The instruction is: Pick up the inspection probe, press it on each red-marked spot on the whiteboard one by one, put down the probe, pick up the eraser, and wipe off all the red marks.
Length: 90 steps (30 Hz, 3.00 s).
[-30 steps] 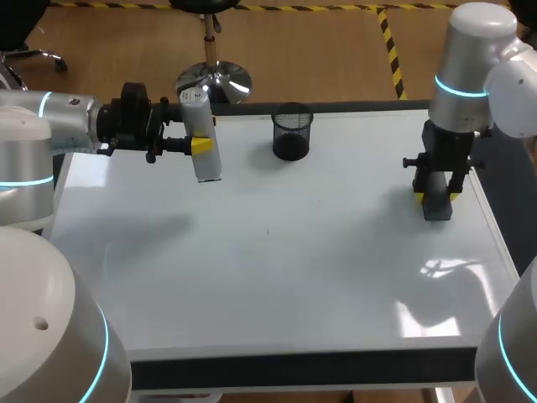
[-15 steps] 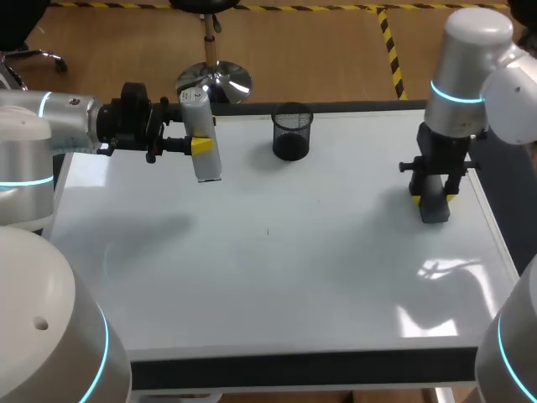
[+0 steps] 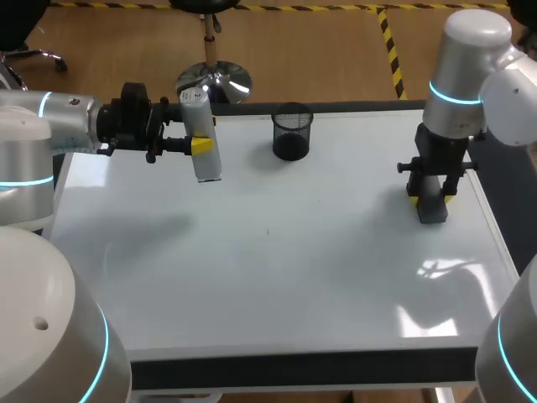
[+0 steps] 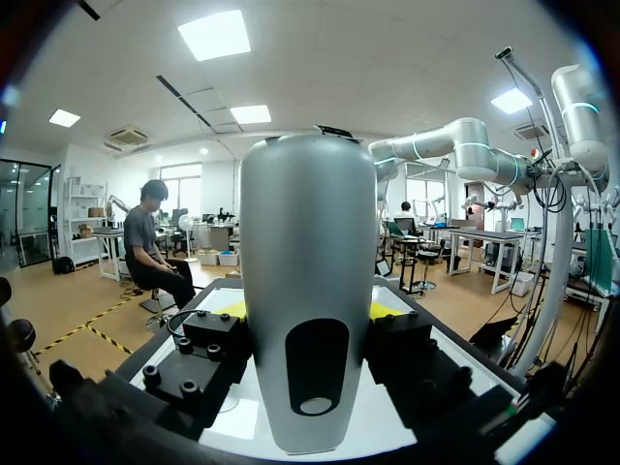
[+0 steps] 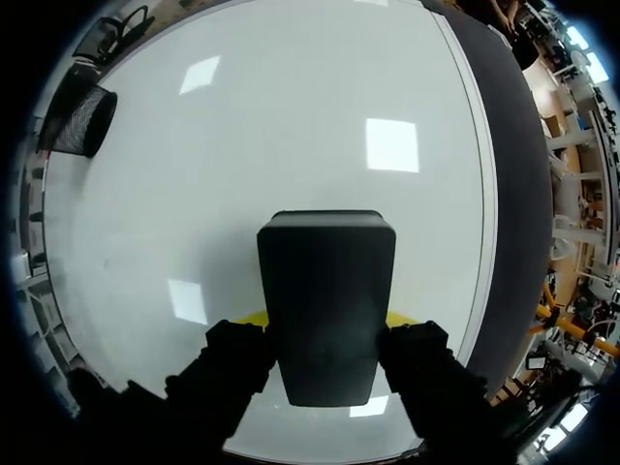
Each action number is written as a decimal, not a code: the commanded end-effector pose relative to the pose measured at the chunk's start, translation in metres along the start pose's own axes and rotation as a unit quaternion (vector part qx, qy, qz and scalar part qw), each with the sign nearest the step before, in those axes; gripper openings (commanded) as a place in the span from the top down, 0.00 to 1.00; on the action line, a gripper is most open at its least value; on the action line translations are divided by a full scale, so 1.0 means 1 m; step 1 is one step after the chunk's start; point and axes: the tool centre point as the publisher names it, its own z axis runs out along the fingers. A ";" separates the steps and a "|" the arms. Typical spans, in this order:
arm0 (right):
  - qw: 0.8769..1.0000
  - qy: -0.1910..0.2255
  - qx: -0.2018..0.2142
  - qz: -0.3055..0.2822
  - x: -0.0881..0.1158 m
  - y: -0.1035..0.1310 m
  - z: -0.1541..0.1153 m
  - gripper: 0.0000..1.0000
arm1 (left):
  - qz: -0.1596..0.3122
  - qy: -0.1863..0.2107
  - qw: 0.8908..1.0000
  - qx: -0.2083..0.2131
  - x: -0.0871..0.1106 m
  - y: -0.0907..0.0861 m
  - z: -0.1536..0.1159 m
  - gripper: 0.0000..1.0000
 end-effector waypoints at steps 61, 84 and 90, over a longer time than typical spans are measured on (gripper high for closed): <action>0.998 -0.006 -0.048 0.034 -0.002 -0.002 -0.082 0.00 | 0.001 0.000 1.000 0.001 0.000 0.000 0.000 1.00; 0.998 -0.006 -0.048 0.034 -0.002 -0.002 -0.082 0.00 | -0.004 0.004 1.000 0.004 -0.026 -0.003 0.018 1.00; 0.998 -0.006 -0.048 0.034 -0.002 -0.002 -0.082 0.00 | -0.006 0.016 1.000 0.005 -0.041 -0.005 0.031 1.00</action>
